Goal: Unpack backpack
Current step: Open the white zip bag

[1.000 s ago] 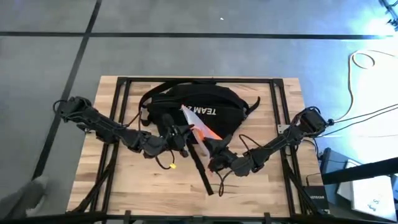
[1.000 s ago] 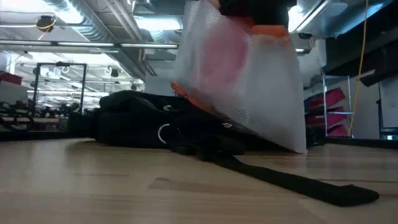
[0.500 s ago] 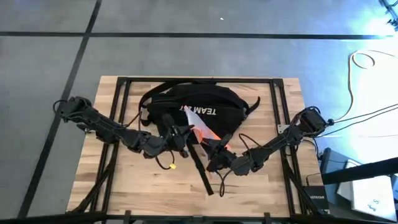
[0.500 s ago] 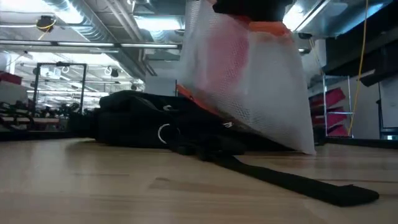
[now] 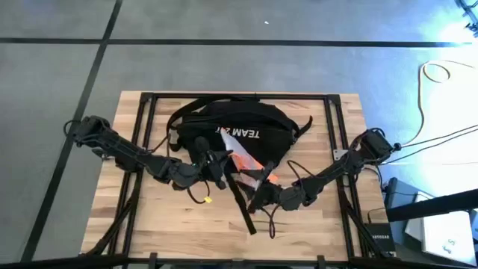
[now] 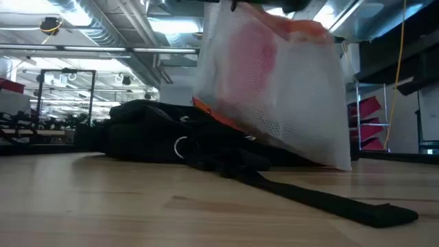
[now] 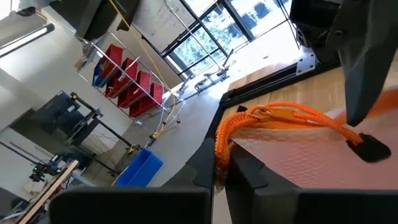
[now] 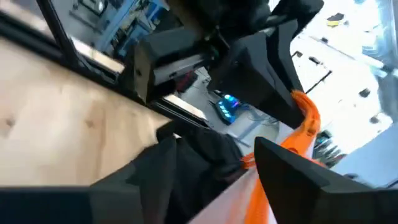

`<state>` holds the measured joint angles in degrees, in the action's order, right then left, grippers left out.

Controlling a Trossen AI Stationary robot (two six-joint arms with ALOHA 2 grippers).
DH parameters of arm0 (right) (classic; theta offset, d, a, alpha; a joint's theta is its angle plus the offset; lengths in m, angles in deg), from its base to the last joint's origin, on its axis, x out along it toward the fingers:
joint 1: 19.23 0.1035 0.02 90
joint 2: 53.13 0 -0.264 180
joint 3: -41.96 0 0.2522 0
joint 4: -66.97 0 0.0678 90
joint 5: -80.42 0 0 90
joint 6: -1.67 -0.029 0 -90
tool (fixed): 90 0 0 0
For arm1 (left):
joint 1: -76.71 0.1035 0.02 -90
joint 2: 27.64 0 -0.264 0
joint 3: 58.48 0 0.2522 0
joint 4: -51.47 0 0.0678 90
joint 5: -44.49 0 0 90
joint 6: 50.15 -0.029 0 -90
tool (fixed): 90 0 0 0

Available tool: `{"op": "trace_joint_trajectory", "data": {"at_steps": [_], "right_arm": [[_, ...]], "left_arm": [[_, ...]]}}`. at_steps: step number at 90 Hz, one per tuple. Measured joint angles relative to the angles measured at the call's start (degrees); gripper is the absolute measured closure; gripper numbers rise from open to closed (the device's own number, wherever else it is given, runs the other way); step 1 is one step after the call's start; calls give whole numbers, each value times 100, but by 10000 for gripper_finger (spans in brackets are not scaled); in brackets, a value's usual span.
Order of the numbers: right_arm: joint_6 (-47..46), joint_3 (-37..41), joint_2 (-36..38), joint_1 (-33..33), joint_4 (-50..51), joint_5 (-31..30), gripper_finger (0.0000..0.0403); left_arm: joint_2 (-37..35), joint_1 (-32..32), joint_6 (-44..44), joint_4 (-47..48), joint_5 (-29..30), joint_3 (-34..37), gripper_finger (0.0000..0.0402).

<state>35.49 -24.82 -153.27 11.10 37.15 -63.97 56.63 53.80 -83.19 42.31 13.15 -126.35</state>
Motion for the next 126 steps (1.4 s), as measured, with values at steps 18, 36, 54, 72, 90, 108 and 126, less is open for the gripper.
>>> {"op": "trace_joint_trajectory", "data": {"at_steps": [18, 36, 54, 72, 90, 108, 126], "right_arm": [[-249, 0, 2, -84, 285, -529, 198], [-517, 0, 2, -73, 311, -1075, 206], [-941, 0, 2, -73, 595, -1387, 210], [-1141, 0, 2, -140, 642, -1877, 210], [-2299, 0, 2, -349, 717, -1432, 210], [-2940, 0, 2, -462, 1034, -1181, 211], [-3209, 0, 2, -460, 991, -1308, 251]], "left_arm": [[0, 3, 18, 9, 2, 0, 402], [2, 3, 7, 7, 28, 0, 402], [4, 3, 5, 11, 31, 0, 402], [4, 3, 5, 7, 37, 0, 402], [4, 1, 4, 7, 64, 0, 402], [4, 8, 3, 18, 63, 0, 402], [4, 3, 5, 26, 61, 0, 402]]}}
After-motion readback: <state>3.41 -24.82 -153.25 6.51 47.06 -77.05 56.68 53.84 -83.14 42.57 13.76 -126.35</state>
